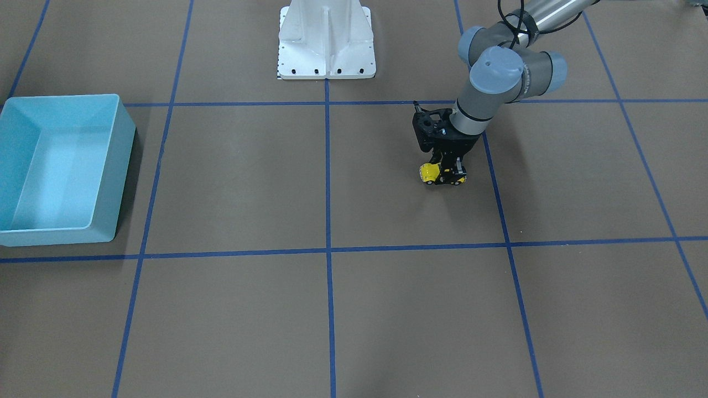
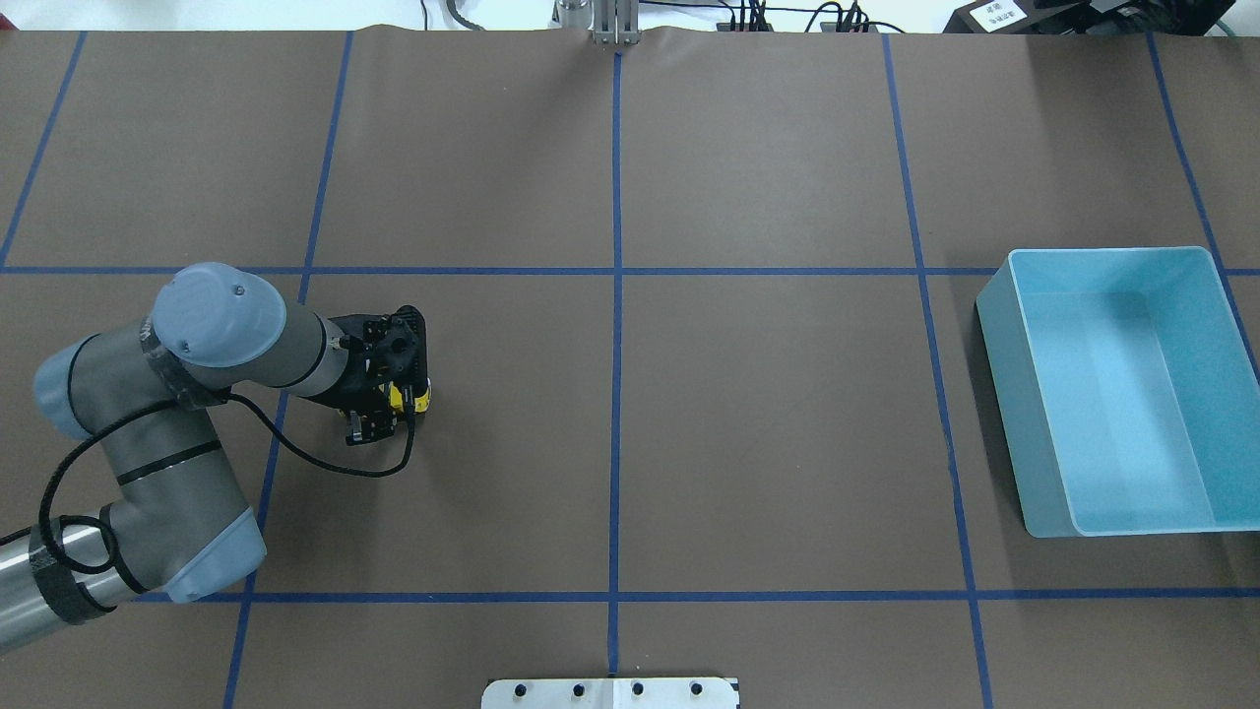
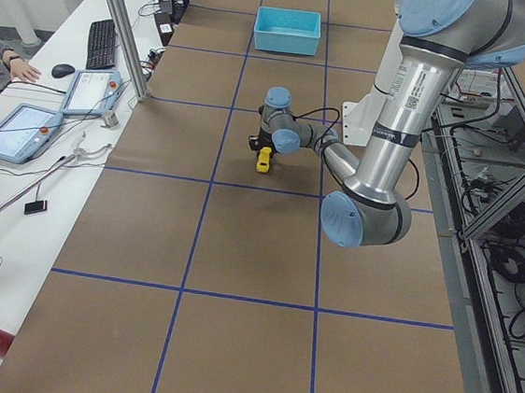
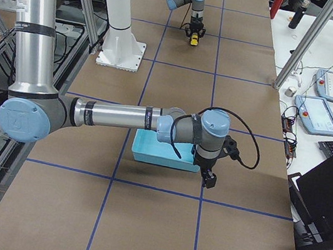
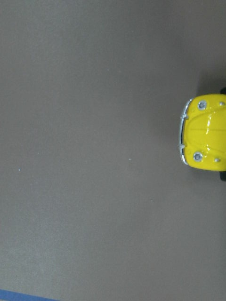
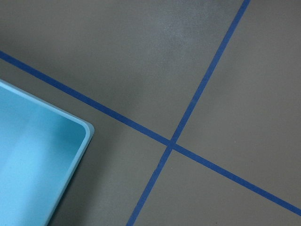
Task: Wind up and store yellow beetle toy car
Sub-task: 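Drag the yellow car backward toward the robot with the left gripper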
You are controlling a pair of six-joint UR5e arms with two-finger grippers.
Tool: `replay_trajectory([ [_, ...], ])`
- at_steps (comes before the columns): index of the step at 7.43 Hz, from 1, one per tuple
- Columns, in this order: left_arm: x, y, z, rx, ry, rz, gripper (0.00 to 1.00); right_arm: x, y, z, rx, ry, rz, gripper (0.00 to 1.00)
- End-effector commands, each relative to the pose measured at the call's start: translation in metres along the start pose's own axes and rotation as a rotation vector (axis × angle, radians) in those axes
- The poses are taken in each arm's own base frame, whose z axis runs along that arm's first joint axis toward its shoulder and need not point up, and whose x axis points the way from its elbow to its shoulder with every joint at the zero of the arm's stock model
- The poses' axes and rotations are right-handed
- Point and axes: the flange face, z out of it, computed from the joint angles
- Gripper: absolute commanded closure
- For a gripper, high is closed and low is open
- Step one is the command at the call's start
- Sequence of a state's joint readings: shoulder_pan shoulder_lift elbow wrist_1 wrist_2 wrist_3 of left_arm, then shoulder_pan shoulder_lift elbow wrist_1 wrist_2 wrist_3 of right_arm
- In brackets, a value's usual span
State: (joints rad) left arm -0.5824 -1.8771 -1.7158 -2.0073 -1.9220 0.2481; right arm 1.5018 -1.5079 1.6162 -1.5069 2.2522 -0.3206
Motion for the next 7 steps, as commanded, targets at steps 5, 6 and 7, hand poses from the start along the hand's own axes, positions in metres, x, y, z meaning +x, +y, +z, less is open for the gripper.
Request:
replay_trajectory([
  [5, -0.001, 0.057, -0.002, 0.039, 0.013, -0.006, 1.00, -0.001, -0.002, -0.001, 0.007, 0.001, -0.006, 0.00],
  [6, -0.002, 0.058, -0.001, 0.040, 0.013, -0.007, 1.00, -0.001, -0.003, -0.002, 0.013, 0.005, -0.011, 0.00],
  [7, -0.002, 0.062, -0.002, 0.039, 0.022, -0.011, 1.00, -0.001, -0.002, -0.002, 0.013, 0.003, -0.010, 0.00],
])
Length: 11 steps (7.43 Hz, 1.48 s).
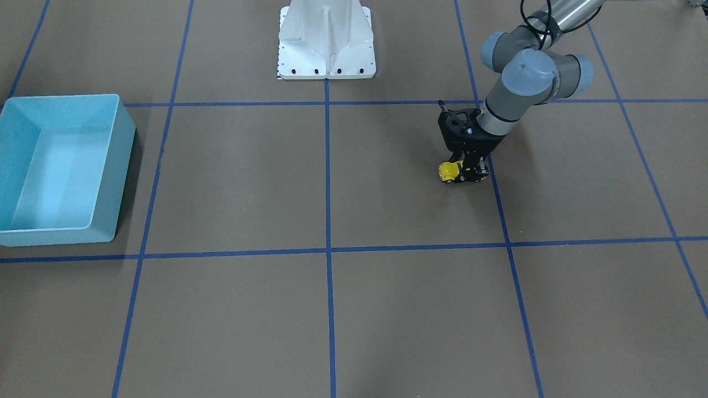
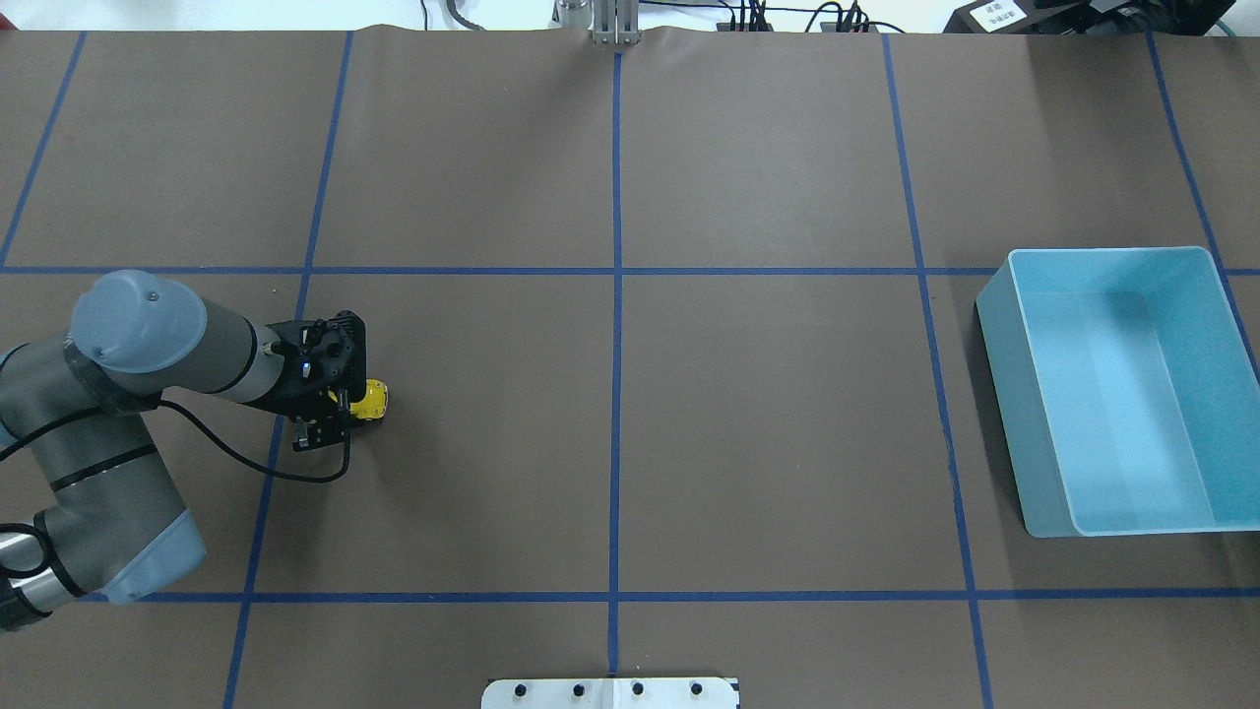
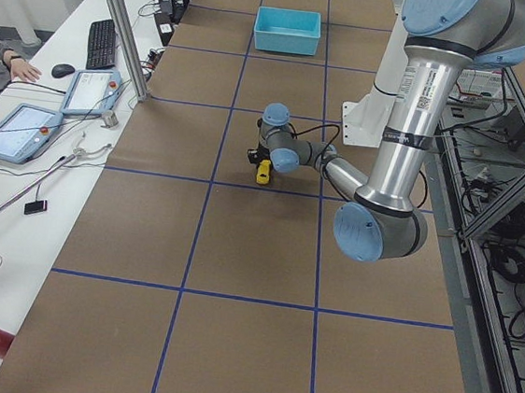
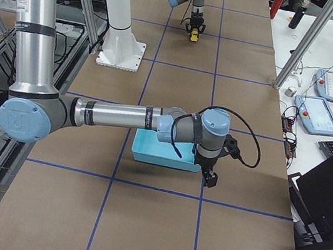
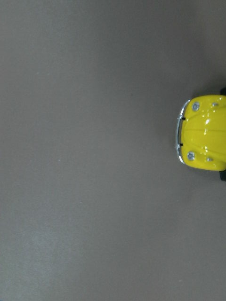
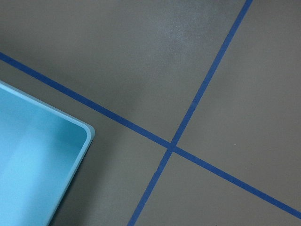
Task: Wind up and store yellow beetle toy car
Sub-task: 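Drag the yellow car backward toward the robot with the left gripper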
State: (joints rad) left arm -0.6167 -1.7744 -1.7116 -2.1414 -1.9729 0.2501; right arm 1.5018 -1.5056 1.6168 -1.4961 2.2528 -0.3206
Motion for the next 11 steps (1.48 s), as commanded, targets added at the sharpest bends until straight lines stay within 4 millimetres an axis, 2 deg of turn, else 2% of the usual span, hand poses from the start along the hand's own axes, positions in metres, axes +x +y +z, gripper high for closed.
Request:
replay_trajectory([
  [1, -0.002, 0.011, -0.002, 0.008, 0.010, -0.006, 1.00, 0.000, 0.000, 0.001, 0.001, 0.000, -0.001, 0.00],
  [6, -0.004, 0.042, -0.004, 0.032, 0.024, -0.010, 1.00, 0.001, 0.001, 0.002, -0.001, -0.001, 0.001, 0.00],
  [8, -0.004, 0.045, -0.006, 0.035, 0.034, -0.013, 1.00, 0.001, 0.000, 0.001, 0.000, -0.001, 0.000, 0.00],
  [11, -0.001, 0.060, -0.010, 0.052, 0.056, -0.016, 1.00, 0.001, 0.001, 0.002, -0.002, 0.000, 0.001, 0.00],
])
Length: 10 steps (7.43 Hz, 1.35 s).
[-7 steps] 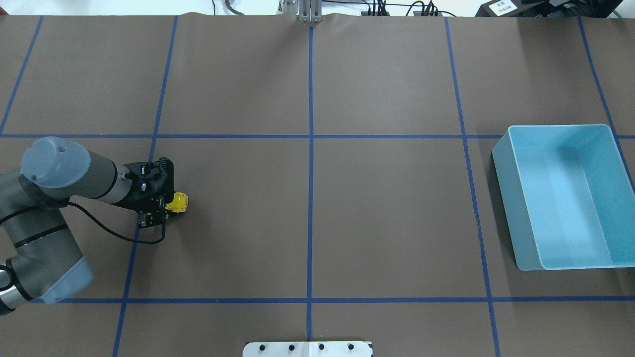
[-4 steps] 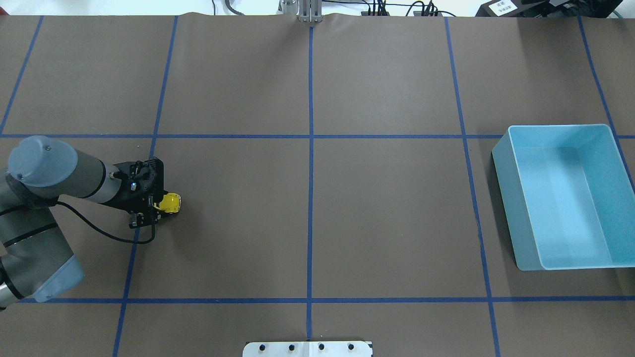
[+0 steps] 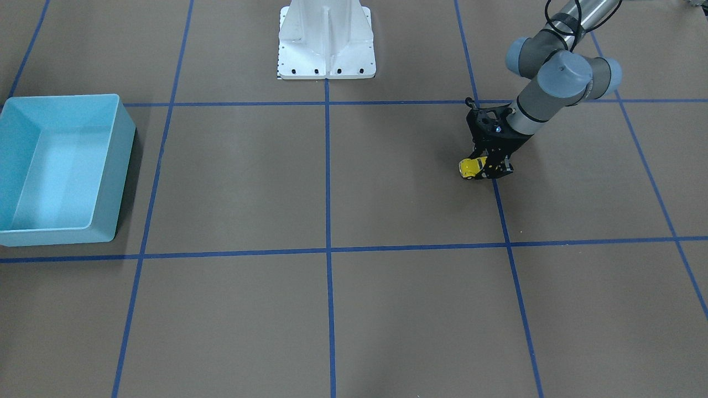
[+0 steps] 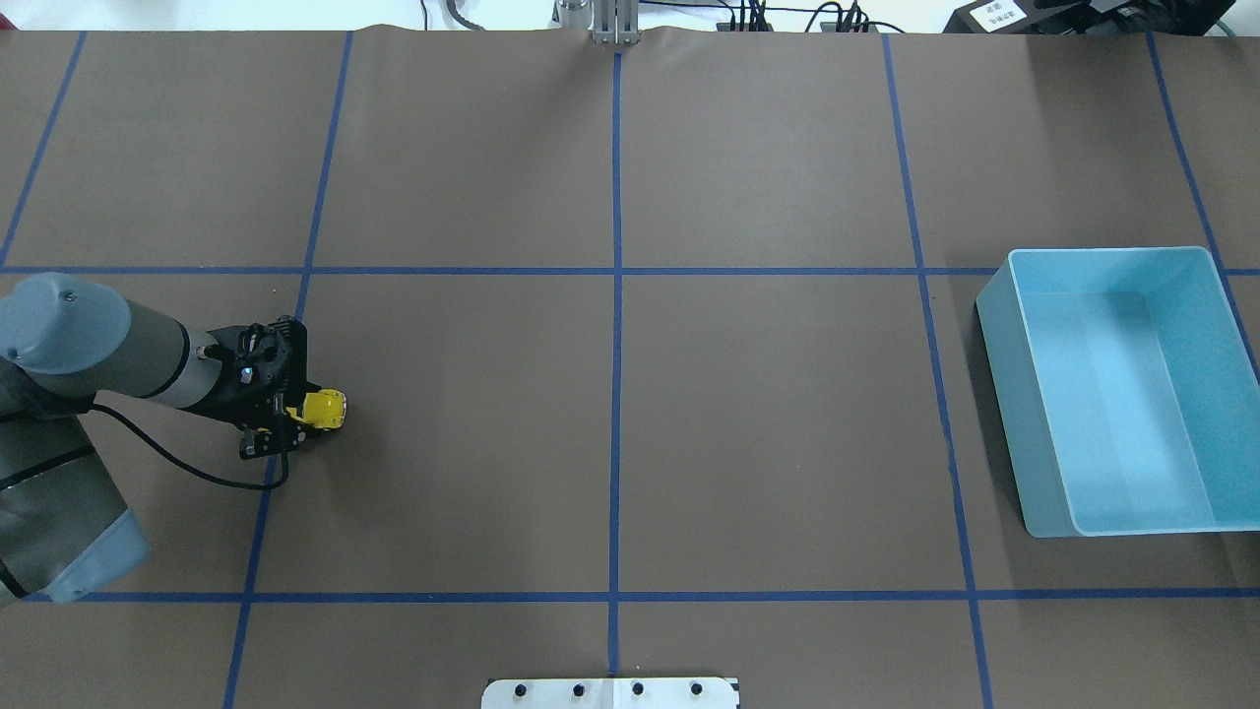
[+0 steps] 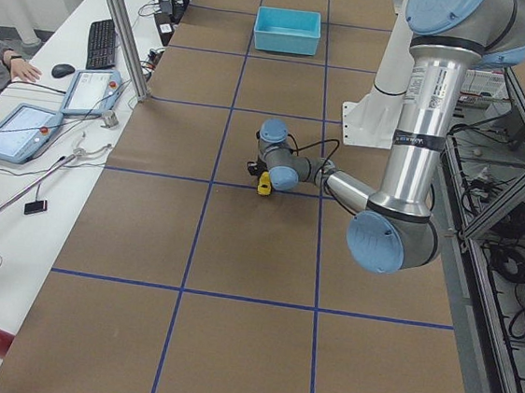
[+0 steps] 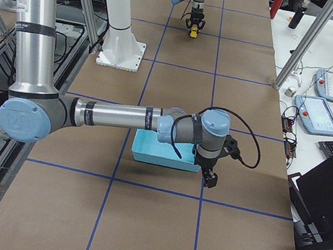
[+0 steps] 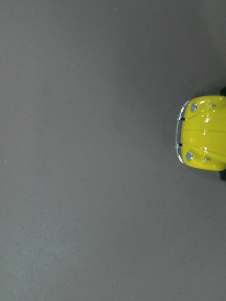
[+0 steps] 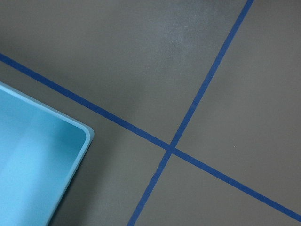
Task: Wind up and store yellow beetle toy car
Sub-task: 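Open the left gripper to let the car roll toward the blue bin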
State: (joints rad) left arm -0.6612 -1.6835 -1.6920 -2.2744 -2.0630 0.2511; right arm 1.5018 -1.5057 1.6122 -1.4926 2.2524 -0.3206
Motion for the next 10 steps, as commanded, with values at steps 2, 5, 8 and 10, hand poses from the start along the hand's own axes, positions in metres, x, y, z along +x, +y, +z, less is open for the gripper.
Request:
replay_trajectory([
  [2, -0.002, 0.007, -0.005, 0.007, 0.014, -0.008, 0.93, 0.000, 0.000, 0.000, -0.001, 0.000, 0.000, 0.00],
  [5, -0.002, 0.009, -0.005, 0.008, 0.019, -0.011, 0.00, 0.000, 0.000, 0.000, -0.001, 0.000, 0.000, 0.00],
  [8, -0.007, 0.016, -0.010, 0.008, 0.024, -0.024, 0.00, 0.000, -0.001, 0.000, 0.000, 0.001, 0.001, 0.00],
  [10, -0.009, 0.018, -0.012, 0.010, 0.027, -0.028, 0.00, 0.000, -0.001, 0.000, 0.000, 0.001, 0.001, 0.00],
])
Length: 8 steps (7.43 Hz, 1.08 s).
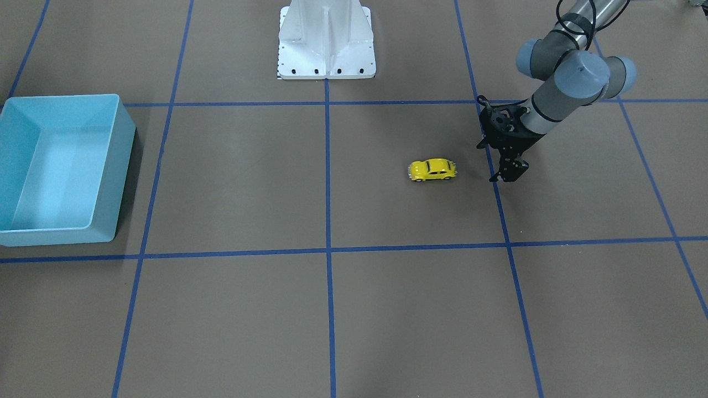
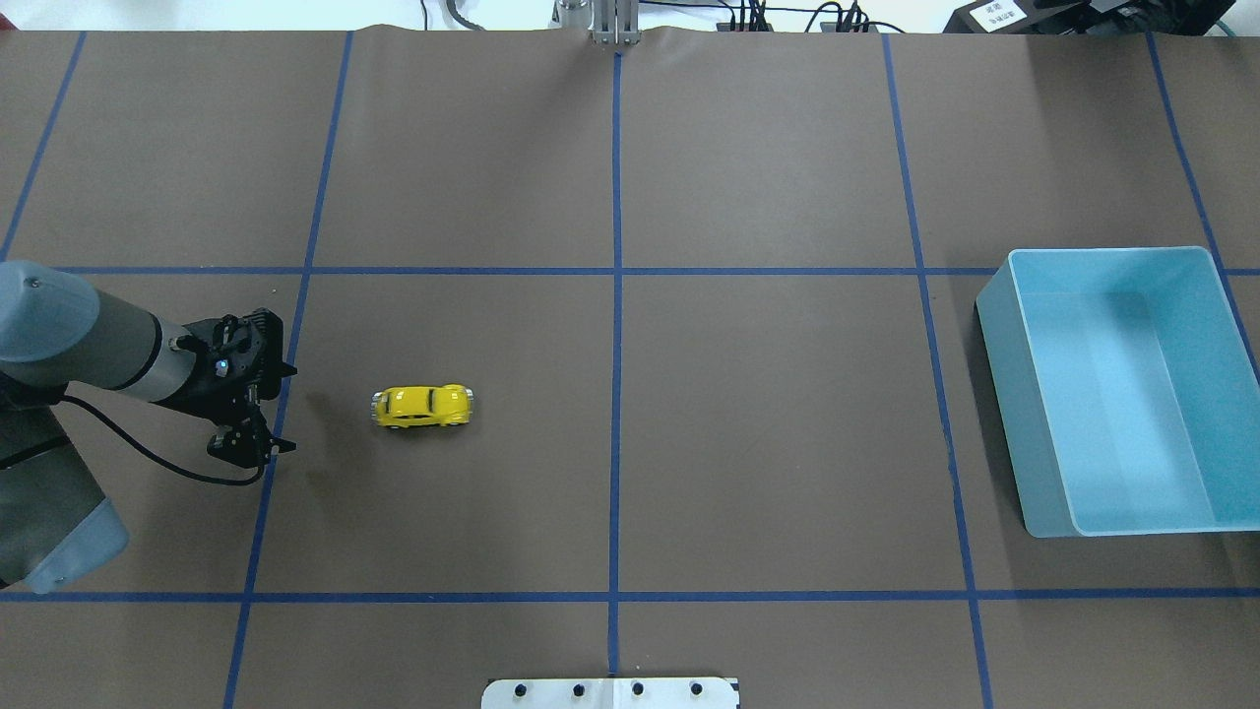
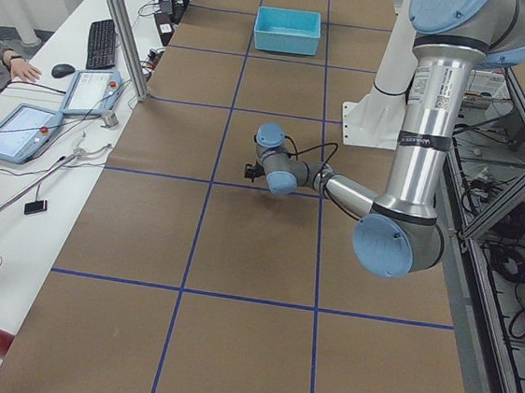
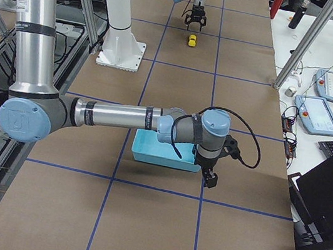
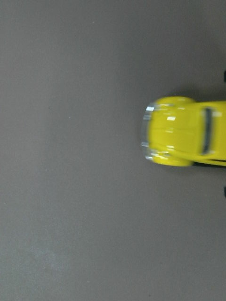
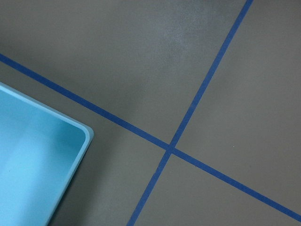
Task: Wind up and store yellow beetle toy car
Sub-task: 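Raise and withdraw the left arm while the car rolls to the bin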
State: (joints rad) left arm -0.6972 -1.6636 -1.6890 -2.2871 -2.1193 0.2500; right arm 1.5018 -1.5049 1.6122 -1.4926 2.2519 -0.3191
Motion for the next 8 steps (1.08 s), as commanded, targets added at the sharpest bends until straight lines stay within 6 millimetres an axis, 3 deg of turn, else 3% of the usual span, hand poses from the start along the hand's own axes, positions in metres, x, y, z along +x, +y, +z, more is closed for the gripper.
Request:
replay_trajectory([
  [1, -0.002, 0.001, -0.003, 0.003, -0.001, -0.003, 0.00, 0.000, 0.000, 0.000, 0.000, 0.000, 0.000, 0.00],
  [3, -0.009, 0.002, -0.014, 0.022, 0.022, -0.018, 0.00, 0.000, 0.000, 0.000, 0.000, 0.000, 0.000, 0.00],
  [5, -0.032, 0.014, -0.043, 0.042, 0.027, -0.064, 0.00, 0.000, 0.000, 0.000, 0.000, 0.000, 0.000, 0.00],
  [7, -0.054, 0.058, -0.077, 0.031, -0.009, -0.147, 0.00, 0.000, 0.000, 0.000, 0.001, 0.000, -0.002, 0.00],
  [8, -0.073, 0.078, -0.104, 0.020, -0.012, -0.226, 0.00, 0.000, 0.000, 0.000, 0.001, 0.000, -0.002, 0.00],
])
